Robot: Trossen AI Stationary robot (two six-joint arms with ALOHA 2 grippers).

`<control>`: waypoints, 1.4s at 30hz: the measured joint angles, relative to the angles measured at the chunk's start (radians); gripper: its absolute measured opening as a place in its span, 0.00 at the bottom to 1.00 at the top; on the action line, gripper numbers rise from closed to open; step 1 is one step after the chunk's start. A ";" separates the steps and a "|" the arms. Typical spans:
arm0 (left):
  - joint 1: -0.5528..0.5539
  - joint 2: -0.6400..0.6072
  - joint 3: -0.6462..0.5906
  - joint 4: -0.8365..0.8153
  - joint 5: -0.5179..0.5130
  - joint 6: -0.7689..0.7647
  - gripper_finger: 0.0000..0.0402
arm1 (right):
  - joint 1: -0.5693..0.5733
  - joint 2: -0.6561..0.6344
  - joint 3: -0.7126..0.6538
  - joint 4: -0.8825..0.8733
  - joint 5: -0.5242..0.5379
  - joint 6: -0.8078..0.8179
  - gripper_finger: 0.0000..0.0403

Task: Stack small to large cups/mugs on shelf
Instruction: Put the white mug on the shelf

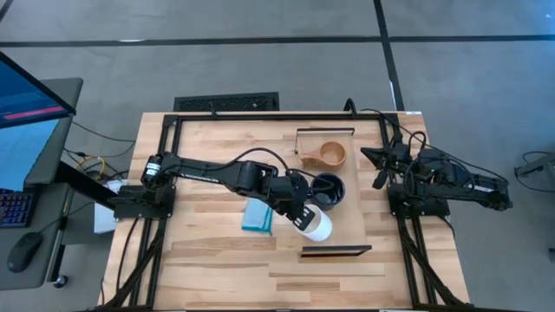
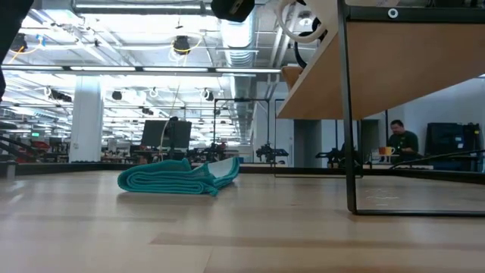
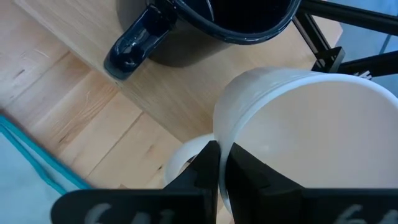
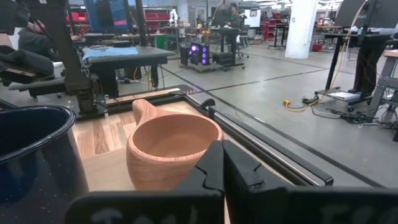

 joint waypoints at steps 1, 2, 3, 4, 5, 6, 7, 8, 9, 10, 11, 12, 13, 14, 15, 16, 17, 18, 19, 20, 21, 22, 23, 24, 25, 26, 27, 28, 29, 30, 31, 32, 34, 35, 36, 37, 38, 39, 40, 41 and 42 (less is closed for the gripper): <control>0.000 0.000 0.000 0.000 0.000 0.000 0.02 | 0.000 0.000 0.000 0.000 0.000 0.000 0.04; 0.000 0.000 0.000 0.000 0.000 0.000 0.02 | 0.000 0.000 0.000 0.000 0.000 0.000 0.04; 0.000 0.000 0.000 0.000 0.000 0.002 0.02 | 0.000 0.000 0.000 0.000 0.000 0.000 0.04; 0.000 0.000 0.000 0.000 0.001 0.005 0.02 | 0.000 0.000 0.000 0.000 0.000 0.000 0.04; 0.000 0.000 0.000 0.000 0.001 0.006 0.02 | 0.000 0.000 0.000 0.000 0.000 0.000 0.04; 0.000 0.000 0.000 0.000 0.001 0.006 0.02 | 0.000 0.000 0.000 0.000 0.000 0.000 0.04; 0.000 0.000 0.000 0.000 0.001 0.007 0.02 | 0.000 0.000 0.000 -0.001 0.000 0.000 0.04; 0.000 0.000 0.000 0.000 0.001 0.012 0.02 | 0.000 0.000 0.000 -0.001 0.000 0.000 0.04; 0.000 0.000 0.000 0.000 0.001 0.015 0.02 | 0.000 0.000 0.000 -0.001 0.000 0.000 0.05; 0.000 0.000 0.000 0.000 0.001 0.015 0.02 | 0.000 0.000 0.000 -0.001 0.000 0.000 0.05; 0.000 0.000 0.000 0.000 0.001 0.015 0.02 | 0.000 0.000 0.000 -0.001 0.000 0.000 0.05; 0.000 0.000 0.000 0.000 0.001 0.015 0.02 | 0.000 0.000 0.000 -0.001 0.000 0.000 0.04; 0.000 0.000 0.000 0.000 0.001 0.015 0.02 | 0.000 0.000 0.000 -0.001 0.000 0.000 0.04; 0.000 0.000 0.000 -0.001 0.001 0.015 0.02 | 0.000 0.000 0.000 -0.001 0.000 0.000 0.04; 0.000 0.000 0.000 -0.001 0.001 0.015 0.02 | 0.000 0.000 0.000 -0.001 0.000 0.000 0.04; 0.000 0.000 0.000 -0.001 0.001 0.015 0.02 | 0.000 0.000 0.000 -0.001 0.000 0.000 0.04; 0.000 0.000 0.000 -0.002 0.001 0.015 0.02 | 0.000 0.000 0.000 -0.001 0.000 0.000 0.04; 0.000 0.000 0.000 -0.006 0.001 0.015 0.02 | 0.000 0.000 0.000 -0.001 0.000 0.000 0.04; 0.000 0.000 0.000 -0.009 0.001 0.015 0.02 | 0.000 0.000 0.000 -0.001 0.000 0.000 0.04; 0.000 0.000 0.000 -0.011 0.001 0.015 0.02 | 0.000 0.000 0.000 -0.001 0.000 0.000 0.05; 0.000 0.000 0.000 -0.011 0.001 0.015 0.02 | 0.000 0.000 0.000 -0.001 0.000 0.000 0.05; 0.000 0.000 0.000 -0.012 0.001 0.015 0.02 | 0.000 0.000 0.000 -0.001 0.000 0.000 0.05; 0.000 0.000 0.000 -0.013 0.001 0.019 0.02 | 0.000 0.000 0.000 -0.001 0.000 0.000 0.05; 0.000 0.000 0.000 -0.015 0.001 0.026 0.02 | 0.000 0.000 0.000 -0.001 0.000 0.000 0.04; 0.000 0.000 0.000 -0.015 0.000 0.032 0.02 | 0.000 0.000 0.000 -0.001 0.000 0.000 0.04; 0.000 0.000 0.000 -0.015 0.000 0.033 0.02 | 0.000 0.000 0.000 -0.001 0.000 0.000 0.04; 0.000 0.000 0.000 -0.015 -0.001 0.033 0.02 | 0.000 0.000 0.000 -0.001 0.000 0.000 0.04; 0.000 0.000 0.000 -0.014 -0.003 0.033 0.02 | 0.000 0.000 0.000 -0.001 0.000 0.000 0.04; 0.000 0.000 0.000 -0.014 -0.004 0.034 0.02 | 0.000 0.000 0.000 -0.001 0.000 0.000 0.04; 0.000 0.000 0.000 -0.015 -0.004 0.034 0.02 | 0.000 0.000 0.000 -0.001 0.000 0.000 0.04; 0.000 0.000 0.000 -0.014 -0.008 0.033 0.02 | 0.000 0.000 0.000 -0.001 0.000 0.000 0.05; 0.000 0.000 0.000 -0.014 -0.011 0.033 0.02 | 0.000 0.000 0.000 -0.001 0.000 0.000 0.05; 0.000 0.000 0.000 -0.014 -0.016 0.033 0.02 | 0.000 0.000 0.000 -0.001 0.000 0.000 0.05; 0.000 0.000 0.000 -0.014 -0.018 0.033 0.02 | 0.000 0.000 0.000 -0.001 0.000 0.000 0.04; 0.000 0.000 0.000 -0.014 -0.018 0.033 0.02 | 0.000 0.000 0.000 -0.001 0.000 0.000 0.04; 0.000 0.000 0.000 -0.014 -0.018 0.033 0.02 | 0.000 0.000 0.000 -0.001 0.000 0.000 0.04; 0.000 0.000 0.000 -0.014 -0.019 0.033 0.03 | 0.000 0.000 0.000 -0.001 0.000 0.000 0.04; 0.000 0.000 0.000 -0.014 -0.018 0.033 0.04 | 0.000 0.000 0.000 -0.001 0.000 0.000 0.04; 0.000 0.000 0.000 -0.014 -0.019 0.033 0.05 | 0.000 0.000 0.000 -0.001 0.000 0.000 0.04; 0.000 0.000 0.000 -0.014 -0.018 0.033 0.07 | 0.000 0.000 0.000 -0.001 0.000 0.000 0.04; 0.000 0.000 0.000 -0.014 -0.018 0.033 0.10 | 0.000 0.000 0.000 -0.001 0.000 0.000 0.05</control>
